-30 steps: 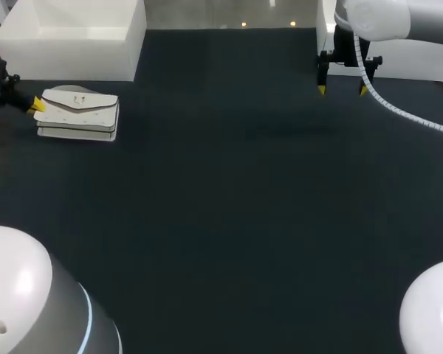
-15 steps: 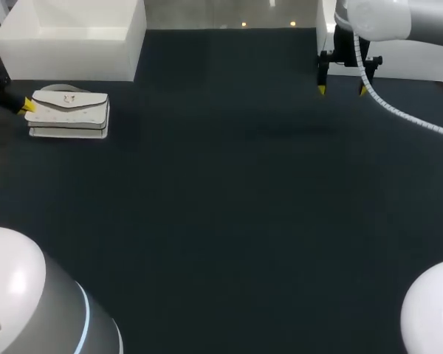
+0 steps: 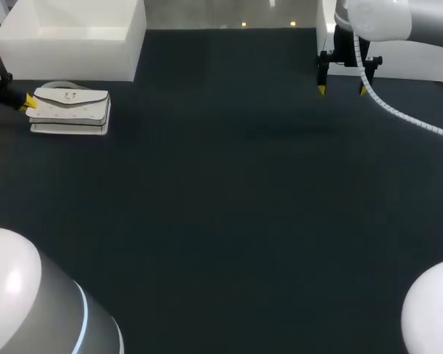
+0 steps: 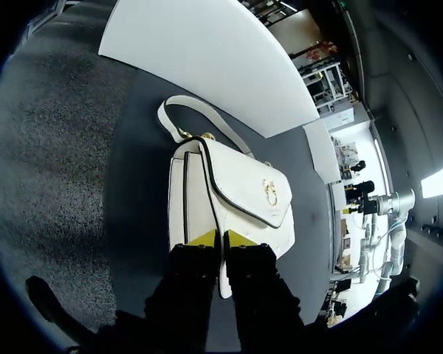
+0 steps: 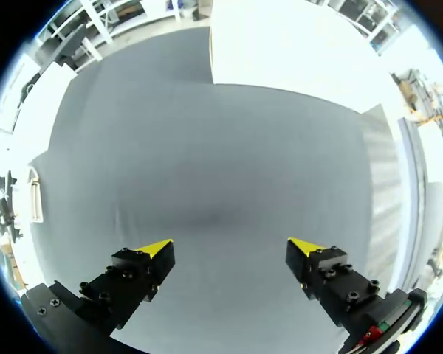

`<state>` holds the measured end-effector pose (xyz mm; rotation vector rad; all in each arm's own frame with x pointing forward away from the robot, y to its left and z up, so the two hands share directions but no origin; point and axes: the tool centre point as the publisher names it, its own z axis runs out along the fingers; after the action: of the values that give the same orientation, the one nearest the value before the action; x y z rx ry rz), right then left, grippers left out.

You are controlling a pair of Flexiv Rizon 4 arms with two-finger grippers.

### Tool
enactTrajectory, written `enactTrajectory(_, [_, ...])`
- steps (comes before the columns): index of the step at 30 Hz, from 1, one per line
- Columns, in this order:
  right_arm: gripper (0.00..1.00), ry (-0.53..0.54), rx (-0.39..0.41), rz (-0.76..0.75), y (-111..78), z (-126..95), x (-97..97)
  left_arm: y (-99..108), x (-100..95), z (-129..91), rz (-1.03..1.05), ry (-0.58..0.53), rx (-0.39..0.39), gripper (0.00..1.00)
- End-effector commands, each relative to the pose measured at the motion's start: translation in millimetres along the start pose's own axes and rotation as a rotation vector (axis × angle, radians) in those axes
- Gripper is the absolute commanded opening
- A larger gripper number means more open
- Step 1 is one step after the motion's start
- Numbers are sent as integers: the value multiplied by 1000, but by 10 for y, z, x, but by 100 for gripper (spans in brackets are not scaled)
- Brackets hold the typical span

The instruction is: Pick up the bag, open it, inspect its contents, close it, and place it on the opposite side

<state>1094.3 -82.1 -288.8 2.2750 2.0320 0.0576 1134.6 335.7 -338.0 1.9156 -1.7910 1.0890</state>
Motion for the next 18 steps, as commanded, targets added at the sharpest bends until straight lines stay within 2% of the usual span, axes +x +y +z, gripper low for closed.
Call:
enactTrajectory(1, [100,-4,2,1,0,-11,7,-113,-39,-54,-2,79,-66,100])
enactTrajectory(9, [100,-4,2,1,0,-11,7,15,181,-317,3,-44,-35,100])
enactTrajectory(15, [100,-4,2,1,0,-11,7,166,506,-457,5,-218,-44,100])
enactTrajectory(16, [100,-4,2,1,0,-11,7,185,573,-483,1,-273,-37,100])
enactTrajectory(18, [100,-4,2,1,0,-11,7,221,677,-503,14,-295,-39,100])
